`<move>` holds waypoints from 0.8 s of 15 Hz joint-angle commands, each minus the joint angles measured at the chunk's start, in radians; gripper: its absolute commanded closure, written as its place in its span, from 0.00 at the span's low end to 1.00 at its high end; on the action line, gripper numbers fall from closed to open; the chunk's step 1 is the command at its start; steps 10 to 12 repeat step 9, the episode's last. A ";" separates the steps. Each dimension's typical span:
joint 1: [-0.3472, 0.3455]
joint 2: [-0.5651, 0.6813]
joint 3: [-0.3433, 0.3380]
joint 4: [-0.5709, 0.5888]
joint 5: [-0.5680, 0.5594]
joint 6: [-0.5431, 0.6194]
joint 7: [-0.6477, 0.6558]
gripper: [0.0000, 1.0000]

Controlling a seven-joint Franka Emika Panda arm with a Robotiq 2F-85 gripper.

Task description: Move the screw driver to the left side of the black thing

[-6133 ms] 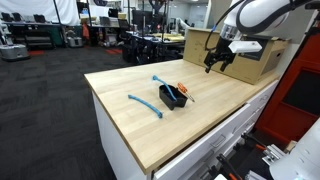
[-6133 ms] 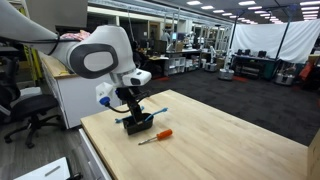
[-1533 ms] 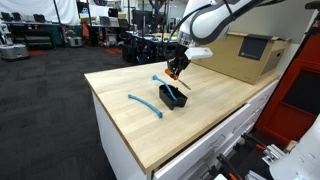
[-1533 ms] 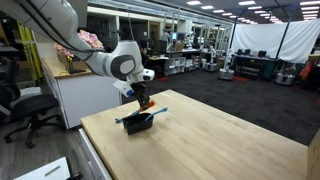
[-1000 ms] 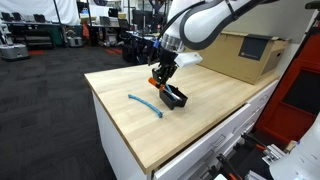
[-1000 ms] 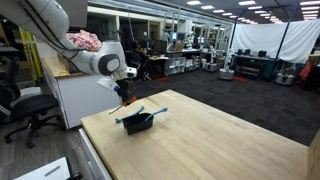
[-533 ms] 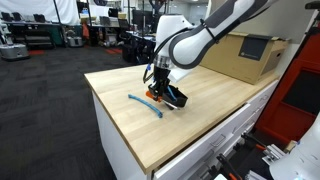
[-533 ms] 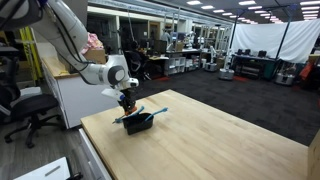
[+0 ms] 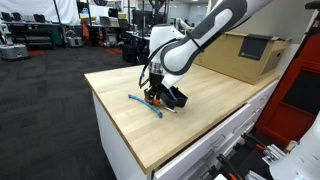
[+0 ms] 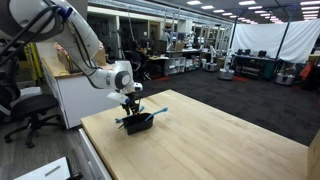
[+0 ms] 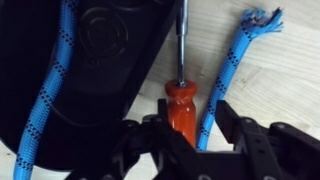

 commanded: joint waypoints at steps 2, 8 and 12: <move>0.012 -0.080 -0.002 -0.007 0.010 -0.061 -0.043 0.09; -0.020 -0.230 0.017 -0.038 0.096 -0.094 -0.125 0.00; -0.025 -0.251 0.016 -0.041 0.118 -0.101 -0.134 0.00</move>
